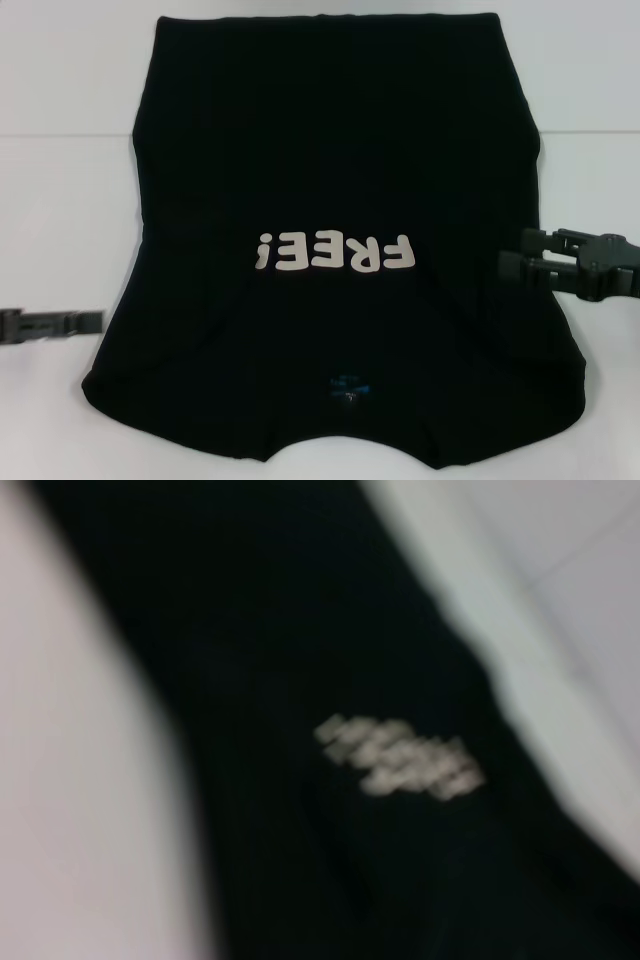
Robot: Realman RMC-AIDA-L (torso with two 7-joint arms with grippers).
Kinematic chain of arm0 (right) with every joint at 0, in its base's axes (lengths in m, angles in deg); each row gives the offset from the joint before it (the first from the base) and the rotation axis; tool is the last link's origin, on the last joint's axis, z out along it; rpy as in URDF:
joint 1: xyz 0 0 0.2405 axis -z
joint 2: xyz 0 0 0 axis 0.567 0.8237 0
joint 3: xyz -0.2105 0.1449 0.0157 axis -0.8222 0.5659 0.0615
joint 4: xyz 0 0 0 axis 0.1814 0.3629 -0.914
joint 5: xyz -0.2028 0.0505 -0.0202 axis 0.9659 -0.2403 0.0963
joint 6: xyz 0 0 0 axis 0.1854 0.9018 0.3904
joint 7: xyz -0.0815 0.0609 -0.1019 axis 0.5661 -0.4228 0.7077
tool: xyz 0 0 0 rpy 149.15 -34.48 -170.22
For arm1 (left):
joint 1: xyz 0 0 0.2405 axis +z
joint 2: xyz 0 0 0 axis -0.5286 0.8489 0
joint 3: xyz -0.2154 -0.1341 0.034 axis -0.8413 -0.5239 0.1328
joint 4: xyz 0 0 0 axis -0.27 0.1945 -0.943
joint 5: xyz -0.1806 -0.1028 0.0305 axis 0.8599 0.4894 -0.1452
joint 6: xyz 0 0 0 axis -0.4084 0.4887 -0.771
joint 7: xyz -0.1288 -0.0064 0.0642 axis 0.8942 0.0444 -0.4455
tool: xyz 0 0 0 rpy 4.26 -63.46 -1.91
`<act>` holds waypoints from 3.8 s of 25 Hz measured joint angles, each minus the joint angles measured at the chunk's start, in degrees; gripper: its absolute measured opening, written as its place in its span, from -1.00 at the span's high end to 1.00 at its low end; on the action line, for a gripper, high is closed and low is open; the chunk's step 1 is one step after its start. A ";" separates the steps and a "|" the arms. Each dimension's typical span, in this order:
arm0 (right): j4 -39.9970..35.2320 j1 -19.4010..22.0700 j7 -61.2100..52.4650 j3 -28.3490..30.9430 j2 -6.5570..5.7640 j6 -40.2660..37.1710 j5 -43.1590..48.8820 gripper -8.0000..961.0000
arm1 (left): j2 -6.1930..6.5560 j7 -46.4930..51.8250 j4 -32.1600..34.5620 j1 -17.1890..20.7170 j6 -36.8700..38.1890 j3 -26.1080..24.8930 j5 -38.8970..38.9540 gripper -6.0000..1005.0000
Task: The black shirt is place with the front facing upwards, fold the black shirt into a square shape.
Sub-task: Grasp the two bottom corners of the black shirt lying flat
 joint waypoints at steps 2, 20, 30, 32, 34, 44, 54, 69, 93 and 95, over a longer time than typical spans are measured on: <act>0.04 0.57 1.25 0.16 0.48 -0.26 0.29 -0.69 | 0.96 5.52 2.29 0.02 1.30 -0.18 -4.80 -0.79; 1.49 1.10 1.16 -0.30 0.51 1.07 1.34 -0.68 | -1.25 12.31 -2.50 -3.74 -7.41 1.11 -15.56 -0.72; 1.50 1.15 1.21 -0.24 0.73 1.05 1.26 -0.68 | -1.34 12.54 -5.34 -5.22 -9.53 1.40 -15.64 -0.67; 1.50 1.15 1.21 -0.24 0.77 1.05 1.25 -0.68 | -1.43 12.35 -6.26 -5.64 -9.55 1.46 -15.53 -0.66; 1.50 1.15 1.21 -0.21 0.81 1.03 1.25 -0.68 | -1.48 12.15 -6.84 -5.92 -9.58 1.48 -15.50 -0.66; 1.58 1.15 1.18 0.22 0.86 0.83 1.26 -0.68 | -2.30 9.29 -6.76 -6.40 -11.10 2.58 -15.74 -0.61; -0.31 0.99 -7.10 0.17 -0.94 0.99 3.92 -0.68 | -2.22 9.21 -6.75 -6.41 -11.07 2.55 -15.77 0.09; -9.66 -9.71 -48.60 -0.29 -7.68 -4.88 33.13 -0.67 | -1.86 10.24 -6.95 -7.37 -9.70 3.23 -15.76 0.86; -9.45 -16.01 -51.11 -12.60 -1.52 -2.68 43.26 -0.57 | -1.66 9.41 -7.23 -7.98 -8.99 3.18 -15.41 0.90; -9.73 -16.06 -50.87 -12.63 -1.28 -2.64 43.27 -0.56 | -1.65 9.37 -7.23 -8.06 -8.99 3.08 -15.38 0.90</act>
